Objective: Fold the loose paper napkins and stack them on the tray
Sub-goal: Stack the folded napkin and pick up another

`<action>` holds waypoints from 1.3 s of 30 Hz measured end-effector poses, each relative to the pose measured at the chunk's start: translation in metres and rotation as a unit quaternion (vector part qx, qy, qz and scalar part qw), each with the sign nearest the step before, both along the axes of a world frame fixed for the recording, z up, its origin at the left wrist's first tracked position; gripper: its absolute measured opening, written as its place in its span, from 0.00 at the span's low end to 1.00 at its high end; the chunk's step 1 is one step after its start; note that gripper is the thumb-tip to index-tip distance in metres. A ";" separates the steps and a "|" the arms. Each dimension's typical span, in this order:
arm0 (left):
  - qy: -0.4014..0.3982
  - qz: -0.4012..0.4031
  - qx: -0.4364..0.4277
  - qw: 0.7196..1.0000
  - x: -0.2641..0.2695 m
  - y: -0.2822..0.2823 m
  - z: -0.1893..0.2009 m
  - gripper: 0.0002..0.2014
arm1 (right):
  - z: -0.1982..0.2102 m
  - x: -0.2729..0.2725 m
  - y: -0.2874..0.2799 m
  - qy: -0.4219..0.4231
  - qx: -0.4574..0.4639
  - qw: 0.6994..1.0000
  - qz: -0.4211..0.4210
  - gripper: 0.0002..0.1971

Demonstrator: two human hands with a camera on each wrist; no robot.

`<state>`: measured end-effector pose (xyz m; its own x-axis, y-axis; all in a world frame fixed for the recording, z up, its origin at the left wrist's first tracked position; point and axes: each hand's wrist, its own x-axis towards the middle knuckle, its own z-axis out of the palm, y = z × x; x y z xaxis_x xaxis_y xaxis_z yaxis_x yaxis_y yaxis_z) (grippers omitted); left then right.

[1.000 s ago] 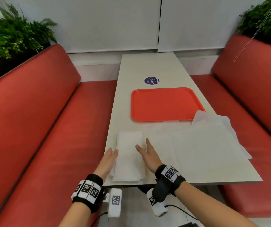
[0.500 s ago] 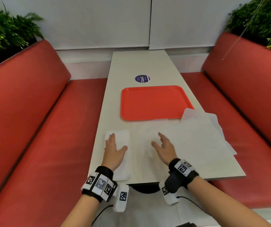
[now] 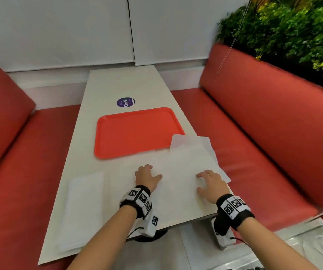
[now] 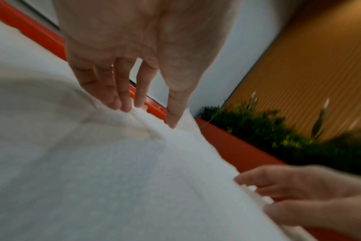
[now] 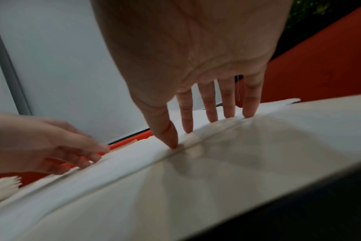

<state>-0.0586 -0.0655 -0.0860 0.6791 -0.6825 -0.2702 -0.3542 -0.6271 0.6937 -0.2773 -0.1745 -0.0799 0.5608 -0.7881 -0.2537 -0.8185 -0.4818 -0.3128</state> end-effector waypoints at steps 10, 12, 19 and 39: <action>0.080 0.063 -0.133 0.986 -0.024 -0.039 0.003 0.32 | 0.000 -0.001 -0.003 -0.009 -0.012 1.000 0.024 0.24; 0.092 0.049 -0.144 0.984 -0.031 -0.039 0.007 0.32 | -0.002 -0.002 -0.006 -0.012 -0.014 0.999 0.028 0.24; 0.085 0.047 -0.222 0.970 -0.045 -0.027 0.024 0.34 | 0.002 -0.004 -0.014 -0.036 -0.007 0.999 0.038 0.24; 0.154 0.180 -0.285 0.929 0.018 0.084 0.086 0.38 | 0.060 0.080 0.008 -0.421 0.398 0.814 -0.052 0.10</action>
